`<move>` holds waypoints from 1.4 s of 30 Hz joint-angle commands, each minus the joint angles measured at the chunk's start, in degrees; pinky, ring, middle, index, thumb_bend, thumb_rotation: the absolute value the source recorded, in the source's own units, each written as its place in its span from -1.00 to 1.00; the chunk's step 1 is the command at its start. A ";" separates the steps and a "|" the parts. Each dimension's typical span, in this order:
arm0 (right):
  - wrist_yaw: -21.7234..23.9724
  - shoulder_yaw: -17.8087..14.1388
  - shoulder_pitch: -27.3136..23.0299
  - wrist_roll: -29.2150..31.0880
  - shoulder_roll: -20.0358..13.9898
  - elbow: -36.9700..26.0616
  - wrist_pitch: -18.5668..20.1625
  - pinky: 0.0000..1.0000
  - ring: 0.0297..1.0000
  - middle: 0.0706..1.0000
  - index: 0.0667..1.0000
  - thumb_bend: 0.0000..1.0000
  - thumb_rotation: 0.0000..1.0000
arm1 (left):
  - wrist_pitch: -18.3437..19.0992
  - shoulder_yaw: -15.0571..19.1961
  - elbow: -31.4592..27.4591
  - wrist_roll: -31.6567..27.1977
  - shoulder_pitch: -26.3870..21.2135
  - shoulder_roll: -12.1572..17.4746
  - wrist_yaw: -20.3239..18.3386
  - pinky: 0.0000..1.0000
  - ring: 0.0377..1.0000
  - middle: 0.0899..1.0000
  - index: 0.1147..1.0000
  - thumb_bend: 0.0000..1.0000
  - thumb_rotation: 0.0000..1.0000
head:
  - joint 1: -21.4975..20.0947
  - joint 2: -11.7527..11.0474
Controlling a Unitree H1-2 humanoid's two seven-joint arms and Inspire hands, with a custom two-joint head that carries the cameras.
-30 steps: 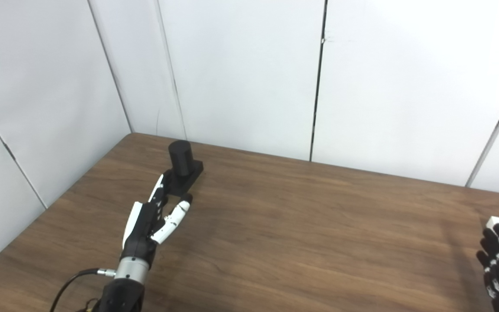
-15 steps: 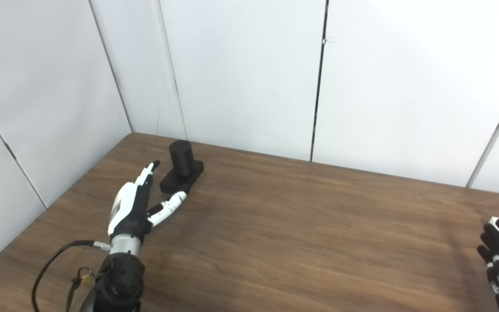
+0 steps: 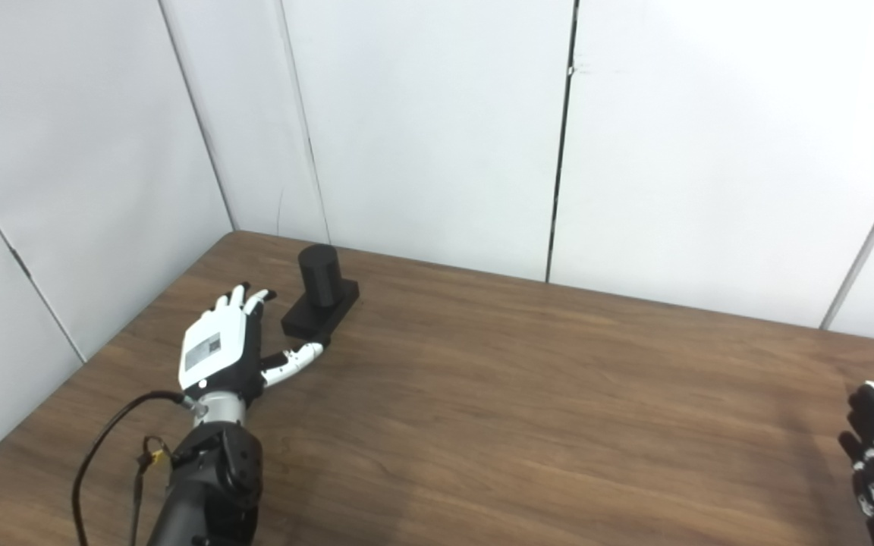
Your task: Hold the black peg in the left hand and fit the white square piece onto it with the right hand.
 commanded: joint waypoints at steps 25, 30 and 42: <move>-0.20 0.33 4.09 0.95 0.99 -1.83 2.19 1.00 1.00 0.92 0.86 0.56 1.00 | -0.06 -1.18 12.77 6.80 -11.34 4.06 -3.32 1.00 1.00 1.00 0.75 0.70 0.44 | -0.86 0.89; -0.03 0.53 4.49 0.93 1.01 -2.45 2.43 1.00 1.00 0.90 0.85 0.51 1.00 | -0.06 -0.89 14.41 7.28 -12.76 4.35 -4.79 1.00 1.00 1.00 0.74 0.68 0.44 | -1.09 1.04; 0.22 0.68 5.03 1.12 0.84 -3.84 3.23 1.00 1.00 0.91 0.86 0.51 1.00 | -0.07 0.25 18.24 10.32 -16.08 4.76 -6.58 1.00 1.00 0.97 0.68 0.66 0.47 | -1.18 1.30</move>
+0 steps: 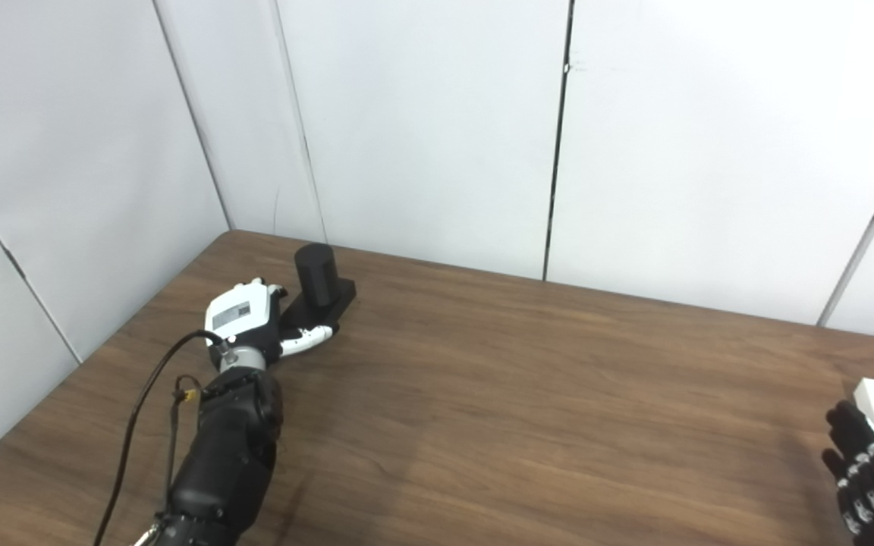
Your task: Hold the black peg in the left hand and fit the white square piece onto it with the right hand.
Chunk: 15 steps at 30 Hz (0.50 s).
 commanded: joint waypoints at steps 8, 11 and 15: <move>0.07 0.01 1.62 1.18 0.79 0.54 -0.49 1.00 1.00 0.89 0.85 0.48 1.00 | 0.00 1.86 1.48 3.64 -4.77 1.21 -0.86 1.00 1.00 0.95 0.66 0.65 0.48 | 0.16 0.30; 0.37 -0.04 1.56 1.49 0.66 0.67 -0.61 1.00 1.00 0.90 0.84 0.47 1.00 | 0.00 2.32 1.90 4.46 -5.15 1.17 -1.78 1.00 1.00 0.95 0.67 0.65 0.48 | 0.09 0.35; 0.34 0.06 1.56 1.42 0.54 0.41 -0.29 1.00 1.00 0.89 0.83 0.48 1.00 | 0.00 2.39 2.29 4.93 -5.34 1.33 -2.66 1.00 1.00 0.94 0.68 0.65 0.48 | 0.02 0.40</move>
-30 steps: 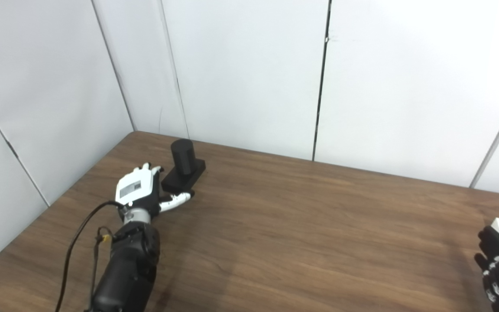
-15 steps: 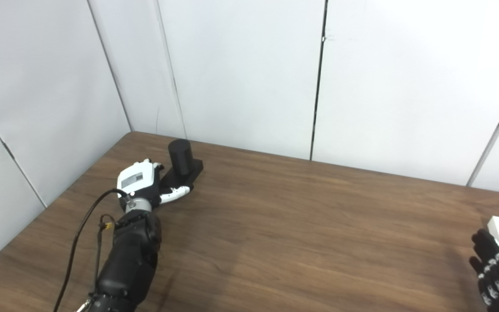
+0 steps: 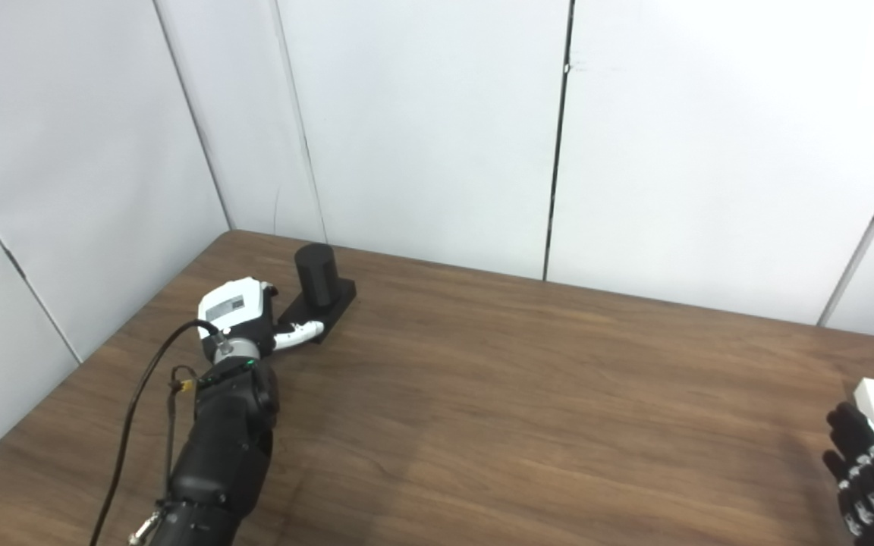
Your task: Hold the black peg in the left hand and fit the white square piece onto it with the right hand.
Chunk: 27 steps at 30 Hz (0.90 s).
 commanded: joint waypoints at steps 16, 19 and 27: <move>0.09 0.24 1.71 0.64 0.43 -0.48 0.31 1.00 0.98 0.89 0.81 0.51 1.00 | 0.01 -1.18 0.03 0.97 -3.03 0.86 -2.94 1.00 0.96 0.86 0.68 0.59 0.52 | -0.05 0.40; -0.14 0.27 1.81 0.58 0.46 -0.92 0.87 1.00 0.99 0.89 0.81 0.51 1.00 | 0.02 -1.50 0.48 0.70 -3.10 0.84 -2.70 1.00 0.95 0.85 0.66 0.58 0.50 | -0.11 0.42; 0.20 0.08 1.97 0.88 0.45 -1.07 0.31 1.00 0.98 0.89 0.82 0.48 1.00 | 0.01 -2.01 1.10 0.33 -3.25 1.20 -2.37 1.00 0.94 0.82 0.64 0.49 0.39 | -0.05 0.57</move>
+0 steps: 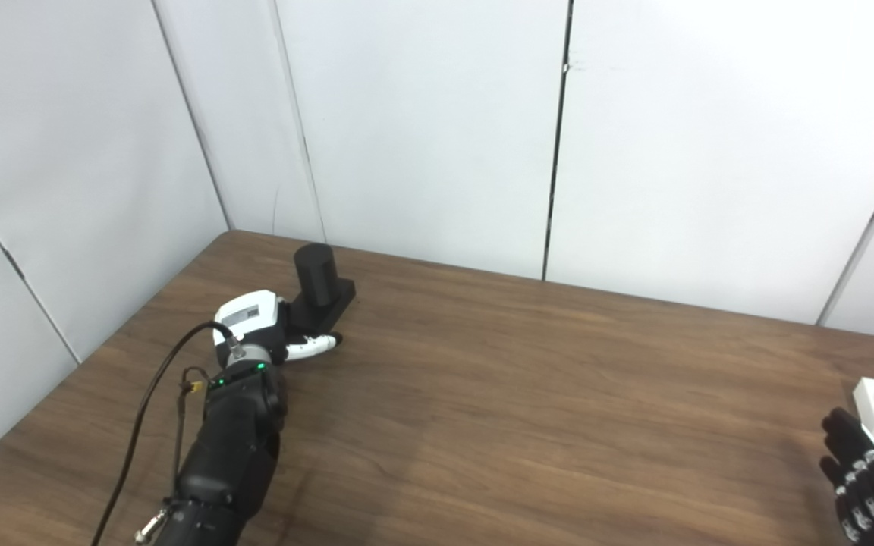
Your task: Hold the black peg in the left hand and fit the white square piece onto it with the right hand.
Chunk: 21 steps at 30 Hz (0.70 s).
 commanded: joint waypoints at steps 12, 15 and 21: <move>0.94 -0.14 1.48 1.46 0.17 0.13 -1.33 1.00 1.00 0.89 0.83 0.50 1.00 | 0.02 1.01 0.68 -0.59 -3.01 0.62 2.96 0.89 0.87 0.74 0.29 0.26 -0.32 | -0.24 0.20; 0.74 -0.18 1.59 1.28 0.19 -0.12 -1.07 1.00 0.99 0.87 0.81 0.49 0.99 | 0.03 0.74 1.60 -2.23 -3.05 0.86 4.19 0.86 0.84 0.70 0.18 0.22 -0.39 | -0.24 0.20; 0.54 -0.39 1.79 1.33 0.05 -0.76 -0.53 1.00 0.95 0.85 0.79 0.47 1.00 | 0.03 0.30 3.20 -2.70 -3.38 0.56 6.30 0.84 0.82 0.68 0.19 0.22 -0.42 | -0.28 0.30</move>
